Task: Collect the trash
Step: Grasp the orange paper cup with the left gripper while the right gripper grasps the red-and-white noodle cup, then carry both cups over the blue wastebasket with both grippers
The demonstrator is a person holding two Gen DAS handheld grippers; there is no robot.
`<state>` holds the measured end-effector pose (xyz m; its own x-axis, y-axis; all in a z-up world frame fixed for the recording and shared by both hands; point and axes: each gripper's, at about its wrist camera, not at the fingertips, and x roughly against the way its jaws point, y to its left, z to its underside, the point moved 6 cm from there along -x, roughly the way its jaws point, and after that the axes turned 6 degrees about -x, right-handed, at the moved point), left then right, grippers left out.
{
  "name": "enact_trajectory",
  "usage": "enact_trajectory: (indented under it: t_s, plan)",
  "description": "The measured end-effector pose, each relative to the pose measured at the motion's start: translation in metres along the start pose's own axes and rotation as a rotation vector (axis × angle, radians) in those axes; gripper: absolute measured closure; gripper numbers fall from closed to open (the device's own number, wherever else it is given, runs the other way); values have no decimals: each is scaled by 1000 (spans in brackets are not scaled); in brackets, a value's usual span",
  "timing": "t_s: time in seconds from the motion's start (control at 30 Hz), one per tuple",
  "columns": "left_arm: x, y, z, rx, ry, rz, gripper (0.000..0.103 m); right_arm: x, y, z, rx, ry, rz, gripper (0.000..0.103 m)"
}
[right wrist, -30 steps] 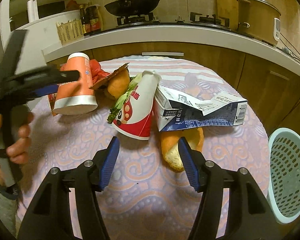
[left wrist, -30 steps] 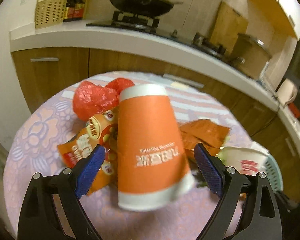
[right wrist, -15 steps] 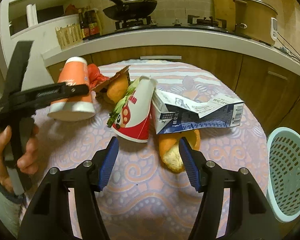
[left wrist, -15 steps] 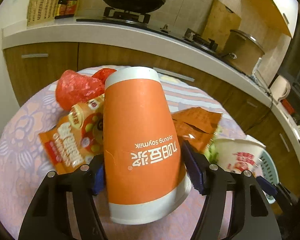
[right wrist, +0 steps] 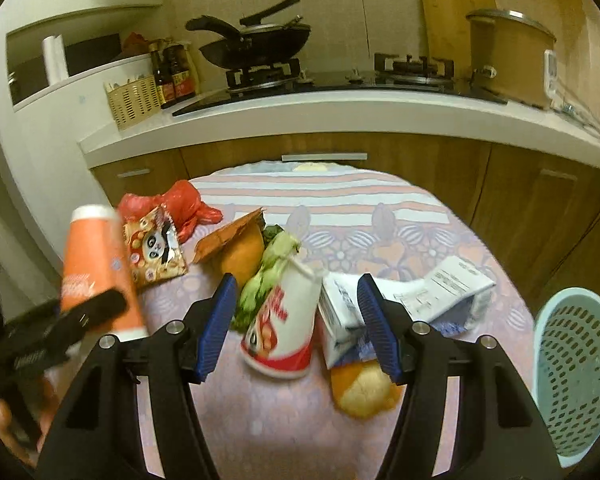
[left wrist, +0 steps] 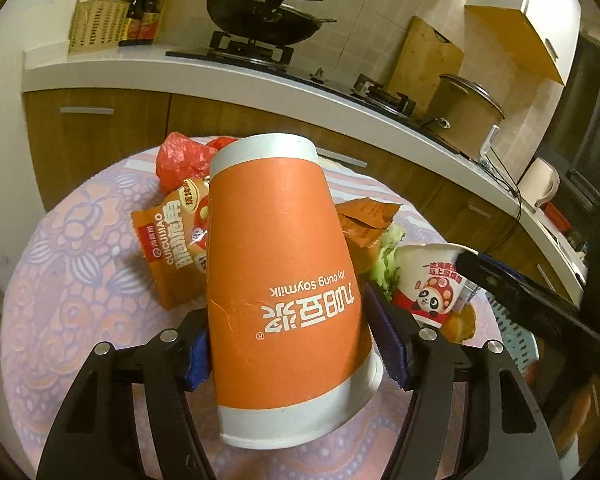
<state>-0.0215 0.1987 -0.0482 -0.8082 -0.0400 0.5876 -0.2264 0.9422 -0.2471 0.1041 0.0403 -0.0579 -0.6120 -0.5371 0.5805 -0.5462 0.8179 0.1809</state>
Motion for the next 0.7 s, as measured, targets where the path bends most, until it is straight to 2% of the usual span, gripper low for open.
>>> enact_trajectory:
  t_s: [0.07,0.17,0.27,0.43,0.7]
  plan:
    - [3,0,-1,0,-6,4,39,-8,1,-1,-7,26,-18,71]
    - [5,0,-1,-2,-9,4,39,-10,10,5,18,41,-37,77]
    - [4,1,-1,4,-8,11,39,-7,23,19,44,82,-78,78]
    - [4,0,4,-1,-5,17,38,4,35,40,95,94,-63,77]
    - [4,-1,7,0,0,24,38,-23,28,35,47,138,-21,69]
